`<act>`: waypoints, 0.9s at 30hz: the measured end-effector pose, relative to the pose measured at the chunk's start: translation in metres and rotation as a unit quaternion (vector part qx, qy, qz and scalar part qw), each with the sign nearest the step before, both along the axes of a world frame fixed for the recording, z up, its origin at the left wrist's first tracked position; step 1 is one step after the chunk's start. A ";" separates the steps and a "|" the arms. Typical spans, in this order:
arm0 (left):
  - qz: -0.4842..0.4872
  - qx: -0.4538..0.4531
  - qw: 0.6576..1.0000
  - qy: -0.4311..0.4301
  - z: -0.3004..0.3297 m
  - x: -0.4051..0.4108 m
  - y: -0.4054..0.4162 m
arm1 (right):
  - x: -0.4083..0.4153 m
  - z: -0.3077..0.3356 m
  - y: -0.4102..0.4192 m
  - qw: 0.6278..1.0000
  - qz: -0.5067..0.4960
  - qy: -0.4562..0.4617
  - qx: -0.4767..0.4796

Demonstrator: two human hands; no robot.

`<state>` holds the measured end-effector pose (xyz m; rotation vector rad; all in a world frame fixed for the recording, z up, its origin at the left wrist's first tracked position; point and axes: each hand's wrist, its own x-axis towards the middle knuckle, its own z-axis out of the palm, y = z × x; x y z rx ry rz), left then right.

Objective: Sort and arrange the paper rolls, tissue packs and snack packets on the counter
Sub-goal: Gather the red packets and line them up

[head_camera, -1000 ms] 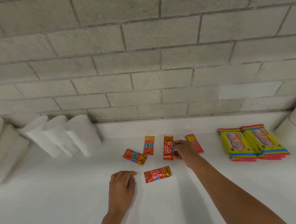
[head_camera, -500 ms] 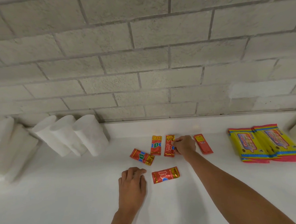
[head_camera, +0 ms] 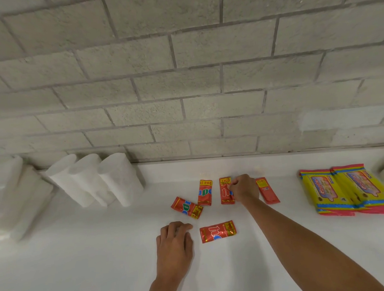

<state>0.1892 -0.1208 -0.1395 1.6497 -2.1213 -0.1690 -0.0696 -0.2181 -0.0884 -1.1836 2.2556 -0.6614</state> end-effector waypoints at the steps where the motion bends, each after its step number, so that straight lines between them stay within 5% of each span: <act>1: 0.000 0.001 1.000 0.001 0.000 0.000 0.000 | -0.003 0.000 0.000 1.000 0.002 0.005 0.003; 27: -0.023 0.042 0.998 -0.027 0.043 0.000 -0.063 | -0.015 0.022 0.073 0.995 0.059 -0.033 -0.080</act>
